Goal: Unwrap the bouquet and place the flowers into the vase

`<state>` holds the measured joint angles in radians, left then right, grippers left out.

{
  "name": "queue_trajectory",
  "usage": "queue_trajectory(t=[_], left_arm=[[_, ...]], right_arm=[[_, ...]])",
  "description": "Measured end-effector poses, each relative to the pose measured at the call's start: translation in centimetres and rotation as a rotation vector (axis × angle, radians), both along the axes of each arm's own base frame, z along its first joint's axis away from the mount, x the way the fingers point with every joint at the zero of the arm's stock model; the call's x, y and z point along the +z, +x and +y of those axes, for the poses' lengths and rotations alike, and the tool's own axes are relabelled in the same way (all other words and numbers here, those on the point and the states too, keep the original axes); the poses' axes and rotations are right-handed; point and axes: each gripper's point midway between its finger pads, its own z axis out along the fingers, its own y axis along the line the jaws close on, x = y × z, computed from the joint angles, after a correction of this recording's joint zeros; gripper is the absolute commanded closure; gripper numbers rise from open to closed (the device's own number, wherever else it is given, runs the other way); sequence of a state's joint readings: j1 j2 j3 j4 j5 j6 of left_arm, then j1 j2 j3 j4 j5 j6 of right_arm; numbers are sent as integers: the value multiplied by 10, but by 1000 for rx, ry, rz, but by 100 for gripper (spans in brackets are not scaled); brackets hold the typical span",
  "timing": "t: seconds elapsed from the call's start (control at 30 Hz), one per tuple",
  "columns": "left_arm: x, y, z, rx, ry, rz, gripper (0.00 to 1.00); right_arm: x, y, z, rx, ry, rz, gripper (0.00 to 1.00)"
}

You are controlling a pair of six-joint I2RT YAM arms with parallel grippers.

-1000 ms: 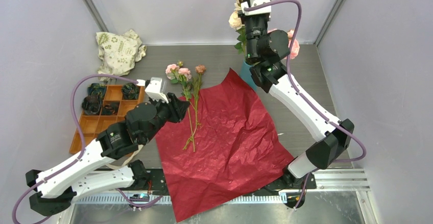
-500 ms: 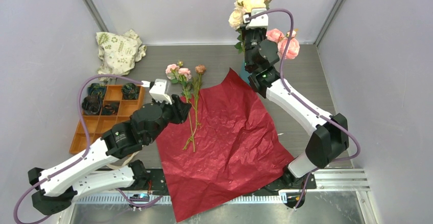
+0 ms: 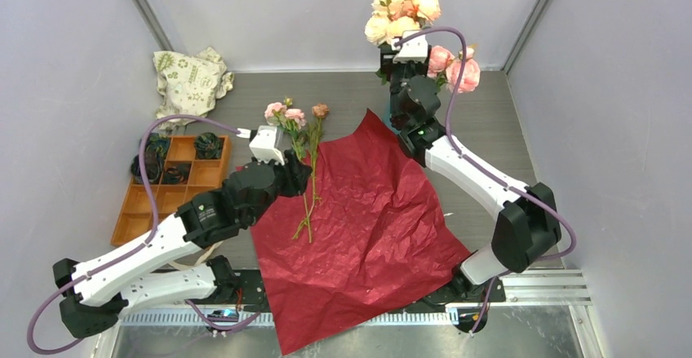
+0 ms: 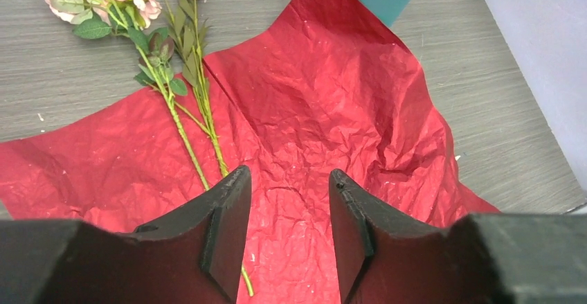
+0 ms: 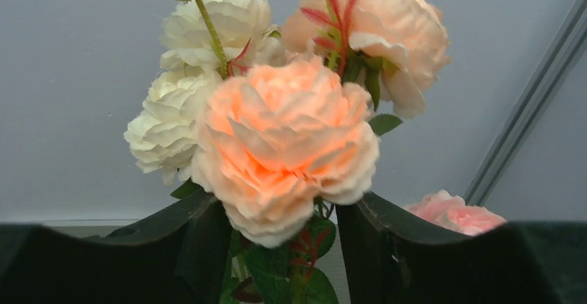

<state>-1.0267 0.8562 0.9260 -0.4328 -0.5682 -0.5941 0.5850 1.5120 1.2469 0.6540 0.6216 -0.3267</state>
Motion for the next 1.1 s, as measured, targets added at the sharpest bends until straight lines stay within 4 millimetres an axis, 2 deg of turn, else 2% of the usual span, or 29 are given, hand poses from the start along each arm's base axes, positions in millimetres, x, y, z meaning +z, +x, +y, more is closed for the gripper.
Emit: queue_trajectory(t=[0.13, 0.27, 0.43, 0.57, 0.73, 0.77, 0.83, 0.9, 1.0, 1.1], left_arm=[[-5, 4, 1, 25, 18, 9, 47], [-16, 10, 2, 70, 64, 35, 30], [-20, 21, 4, 145, 102, 54, 21], [-16, 31, 6, 196, 105, 55, 17], [-16, 48, 5, 240, 127, 68, 15], [-17, 51, 4, 246, 131, 71, 13], [-21, 59, 4, 256, 137, 91, 1], [-27, 69, 4, 259, 147, 118, 0], [-31, 86, 2, 270, 153, 151, 0], [-31, 107, 2, 301, 156, 176, 0]], right_arm=[[1, -12, -8, 1, 17, 2, 30], [17, -29, -18, 12, 48, -14, 25], [54, -63, -34, 54, 116, -73, 21], [84, -94, -45, 112, 175, -127, 20], [112, -130, -55, 200, 259, -168, 19], [116, -140, -57, 227, 288, -172, 19], [123, -161, -60, 301, 355, -184, 18], [125, -186, -59, 399, 424, -201, 18], [112, -214, -54, 534, 514, -183, 18], [90, -224, -40, 637, 585, -117, 18]])
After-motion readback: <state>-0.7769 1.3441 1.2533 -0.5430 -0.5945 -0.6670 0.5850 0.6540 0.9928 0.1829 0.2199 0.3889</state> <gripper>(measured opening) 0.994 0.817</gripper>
